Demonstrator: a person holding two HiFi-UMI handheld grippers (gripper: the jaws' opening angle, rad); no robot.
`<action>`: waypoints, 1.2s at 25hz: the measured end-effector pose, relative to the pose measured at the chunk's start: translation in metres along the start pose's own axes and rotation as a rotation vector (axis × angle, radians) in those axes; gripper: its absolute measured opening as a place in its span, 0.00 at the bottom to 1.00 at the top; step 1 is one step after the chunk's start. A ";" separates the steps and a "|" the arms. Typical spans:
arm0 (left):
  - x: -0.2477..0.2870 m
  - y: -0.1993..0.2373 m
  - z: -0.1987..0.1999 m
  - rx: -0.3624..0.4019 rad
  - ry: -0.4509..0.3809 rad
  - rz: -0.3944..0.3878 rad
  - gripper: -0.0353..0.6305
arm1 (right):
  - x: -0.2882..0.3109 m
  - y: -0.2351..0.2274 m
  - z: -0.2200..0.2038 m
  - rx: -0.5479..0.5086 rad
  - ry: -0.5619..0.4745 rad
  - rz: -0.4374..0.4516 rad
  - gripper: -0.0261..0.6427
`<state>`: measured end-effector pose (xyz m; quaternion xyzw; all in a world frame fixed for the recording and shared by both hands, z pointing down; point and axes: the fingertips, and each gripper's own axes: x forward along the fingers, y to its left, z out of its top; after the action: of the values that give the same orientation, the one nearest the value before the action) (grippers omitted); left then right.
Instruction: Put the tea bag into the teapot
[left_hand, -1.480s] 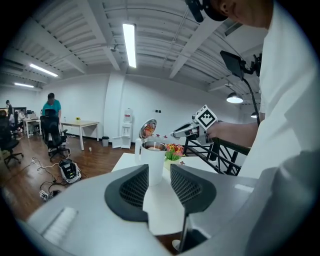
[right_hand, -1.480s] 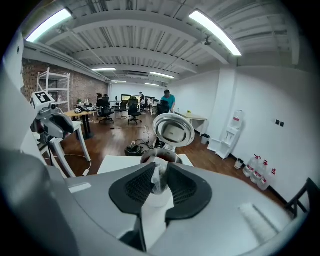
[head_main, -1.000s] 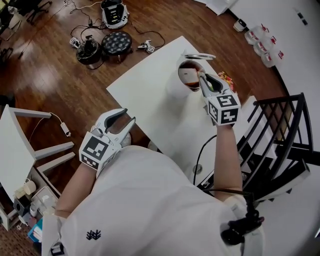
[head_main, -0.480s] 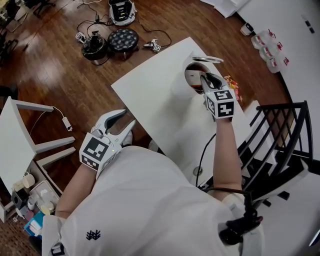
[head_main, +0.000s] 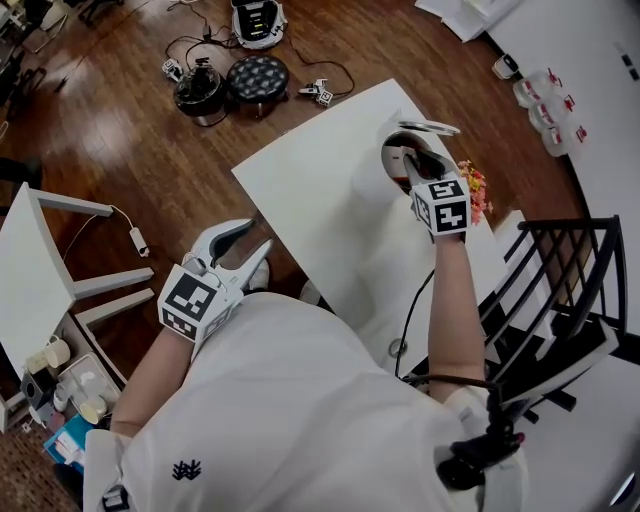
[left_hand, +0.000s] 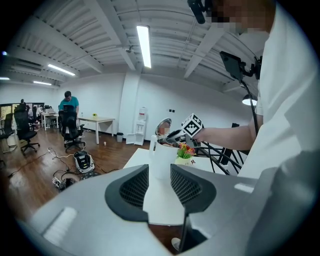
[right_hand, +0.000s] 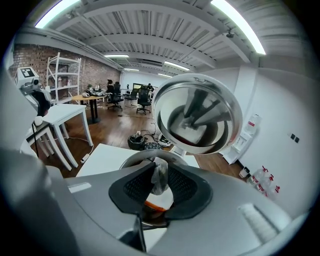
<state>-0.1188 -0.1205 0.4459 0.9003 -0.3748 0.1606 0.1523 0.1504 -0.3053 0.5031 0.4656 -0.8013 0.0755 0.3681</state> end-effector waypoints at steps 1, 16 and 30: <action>-0.001 0.001 0.000 -0.001 0.000 0.002 0.24 | 0.002 0.000 -0.001 -0.004 0.006 0.003 0.15; 0.006 0.006 0.004 0.018 0.007 -0.012 0.24 | 0.007 0.003 0.000 0.015 -0.018 0.014 0.20; 0.021 -0.026 0.008 0.018 -0.004 -0.018 0.24 | -0.103 0.021 0.015 0.054 -0.183 0.008 0.19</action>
<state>-0.0843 -0.1193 0.4435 0.9053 -0.3656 0.1606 0.1450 0.1557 -0.2295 0.4289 0.4772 -0.8310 0.0559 0.2804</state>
